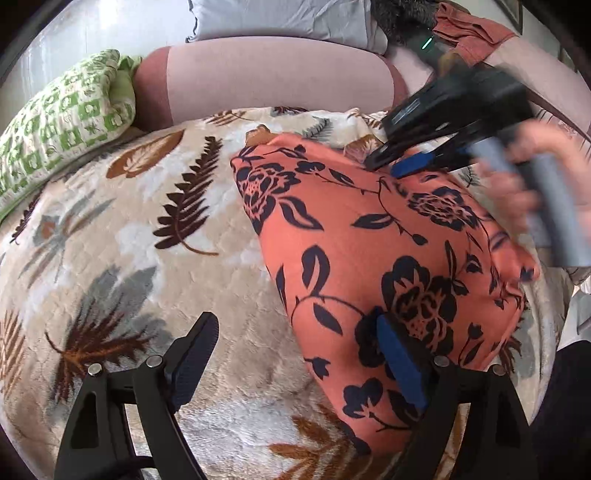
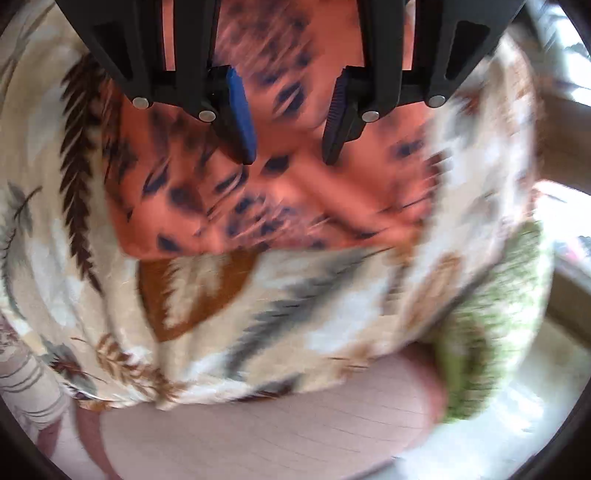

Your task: Fold small clothes

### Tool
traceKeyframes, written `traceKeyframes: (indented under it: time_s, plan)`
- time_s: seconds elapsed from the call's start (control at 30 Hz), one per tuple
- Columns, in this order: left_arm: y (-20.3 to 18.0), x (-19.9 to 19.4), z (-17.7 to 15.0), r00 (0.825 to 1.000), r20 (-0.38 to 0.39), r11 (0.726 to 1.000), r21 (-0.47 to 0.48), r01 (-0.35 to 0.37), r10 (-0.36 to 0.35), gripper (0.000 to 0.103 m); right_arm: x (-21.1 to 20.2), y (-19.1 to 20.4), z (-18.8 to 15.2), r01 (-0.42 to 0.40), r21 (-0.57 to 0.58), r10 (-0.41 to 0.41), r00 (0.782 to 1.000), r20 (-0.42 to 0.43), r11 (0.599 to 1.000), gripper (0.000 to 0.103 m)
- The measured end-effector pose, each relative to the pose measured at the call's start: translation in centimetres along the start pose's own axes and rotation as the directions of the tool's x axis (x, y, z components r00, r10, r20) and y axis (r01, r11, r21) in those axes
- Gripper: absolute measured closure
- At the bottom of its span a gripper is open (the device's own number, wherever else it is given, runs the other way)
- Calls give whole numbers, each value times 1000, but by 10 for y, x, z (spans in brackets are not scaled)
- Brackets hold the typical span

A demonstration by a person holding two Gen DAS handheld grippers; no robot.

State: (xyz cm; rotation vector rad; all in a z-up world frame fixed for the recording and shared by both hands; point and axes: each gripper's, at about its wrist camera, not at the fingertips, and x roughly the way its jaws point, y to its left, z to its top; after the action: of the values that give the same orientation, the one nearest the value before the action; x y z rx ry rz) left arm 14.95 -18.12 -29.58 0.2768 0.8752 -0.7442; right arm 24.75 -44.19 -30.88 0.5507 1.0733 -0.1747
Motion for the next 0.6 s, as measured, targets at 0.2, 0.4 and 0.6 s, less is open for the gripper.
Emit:
traceKeyframes:
  time_s: [0.2, 0.4, 0.6]
  plan:
    - [0, -6, 2, 1000, 13, 999, 32, 3, -3, 15, 3, -15, 14, -78, 89, 73, 996, 52, 993, 74]
    - [13, -35, 12, 989, 144, 998, -54, -22, 30, 15, -54, 11, -17, -257, -15, 257, 958, 127, 966, 73]
    - [16, -36, 14, 974, 157, 985, -73, -154, 164, 15, -54, 51, -21, -260, -108, 270, 959, 82, 959, 73]
